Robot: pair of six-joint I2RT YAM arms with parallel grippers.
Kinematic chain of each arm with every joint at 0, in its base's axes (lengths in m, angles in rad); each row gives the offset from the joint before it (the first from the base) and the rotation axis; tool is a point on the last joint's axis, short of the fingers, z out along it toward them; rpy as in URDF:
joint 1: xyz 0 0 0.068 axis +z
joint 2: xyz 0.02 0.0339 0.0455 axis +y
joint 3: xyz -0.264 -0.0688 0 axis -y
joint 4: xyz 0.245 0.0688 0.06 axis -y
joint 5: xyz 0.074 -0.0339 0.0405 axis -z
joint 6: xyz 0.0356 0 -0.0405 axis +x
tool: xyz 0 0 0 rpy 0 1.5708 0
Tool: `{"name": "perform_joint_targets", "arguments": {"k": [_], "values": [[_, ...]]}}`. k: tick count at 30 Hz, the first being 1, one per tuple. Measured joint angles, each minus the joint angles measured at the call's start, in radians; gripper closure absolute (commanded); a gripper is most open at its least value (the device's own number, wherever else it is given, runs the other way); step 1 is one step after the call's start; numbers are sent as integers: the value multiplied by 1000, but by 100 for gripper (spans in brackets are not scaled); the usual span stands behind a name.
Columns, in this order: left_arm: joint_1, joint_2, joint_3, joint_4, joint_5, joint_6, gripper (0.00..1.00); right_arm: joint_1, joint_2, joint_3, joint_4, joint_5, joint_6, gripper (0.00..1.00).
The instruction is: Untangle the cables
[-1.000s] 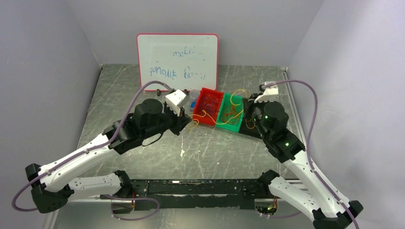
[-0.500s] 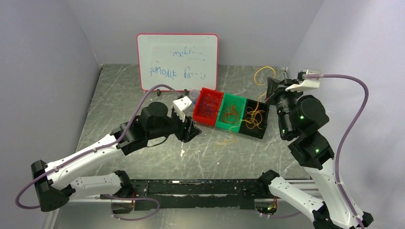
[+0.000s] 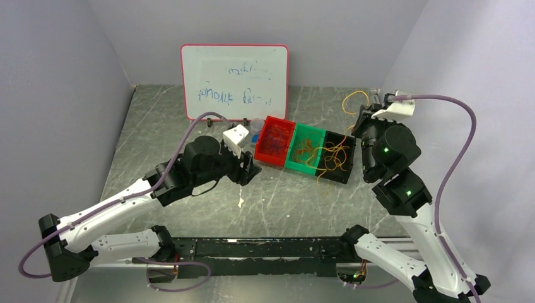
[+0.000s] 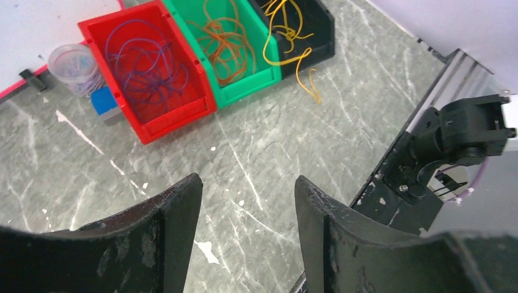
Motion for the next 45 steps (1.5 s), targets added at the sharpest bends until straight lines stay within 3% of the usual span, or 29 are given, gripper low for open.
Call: {"name": "perform_joint_targets", "arguments": {"k": [6,19,45], "values": [[0,13,0,-36,-59,1,35,0,8,-34,126,78,-94,100],[0,3,0,-46,-112,1,35,0,115,71,364,138,-296,100],[0,4,0,-51,-134,-6,35,-48,272,147,719,146,-575,100]]}}
